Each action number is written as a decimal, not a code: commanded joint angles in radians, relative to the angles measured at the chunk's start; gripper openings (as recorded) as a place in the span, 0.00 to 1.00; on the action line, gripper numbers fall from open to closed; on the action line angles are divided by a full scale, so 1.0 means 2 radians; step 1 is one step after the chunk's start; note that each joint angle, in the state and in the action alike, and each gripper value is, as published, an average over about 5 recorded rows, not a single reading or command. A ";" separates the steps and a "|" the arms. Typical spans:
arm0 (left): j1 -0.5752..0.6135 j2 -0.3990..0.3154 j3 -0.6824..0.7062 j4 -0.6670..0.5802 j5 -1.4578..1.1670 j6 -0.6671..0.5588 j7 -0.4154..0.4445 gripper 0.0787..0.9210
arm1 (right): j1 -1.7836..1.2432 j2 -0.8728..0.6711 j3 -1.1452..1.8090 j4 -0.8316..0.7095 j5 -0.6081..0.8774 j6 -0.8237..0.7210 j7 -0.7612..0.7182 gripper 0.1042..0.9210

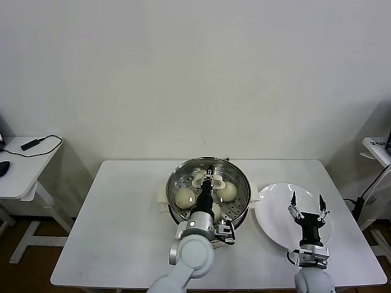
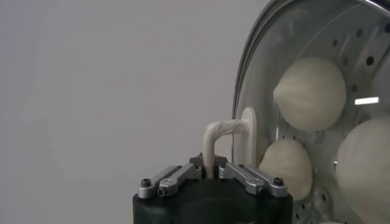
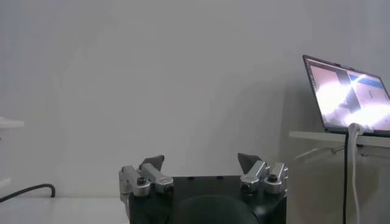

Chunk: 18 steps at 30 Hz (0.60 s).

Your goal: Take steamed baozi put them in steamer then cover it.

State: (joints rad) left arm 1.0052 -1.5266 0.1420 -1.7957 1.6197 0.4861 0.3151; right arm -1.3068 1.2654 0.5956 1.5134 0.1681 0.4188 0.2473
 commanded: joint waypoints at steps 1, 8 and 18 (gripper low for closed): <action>0.009 0.008 0.002 -0.033 -0.007 0.001 0.003 0.37 | 0.000 0.000 0.000 -0.001 0.000 0.000 0.000 0.88; 0.036 0.041 0.009 -0.105 -0.028 0.003 0.011 0.60 | 0.003 0.001 -0.002 -0.001 0.000 0.000 0.000 0.88; 0.072 0.104 -0.001 -0.204 -0.086 0.010 0.024 0.86 | 0.007 0.002 -0.002 0.000 -0.001 0.000 0.001 0.88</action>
State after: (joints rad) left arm 1.0886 -1.4264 0.1508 -2.0022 1.5443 0.5003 0.3515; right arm -1.2944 1.2695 0.5901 1.5115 0.1661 0.4192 0.2485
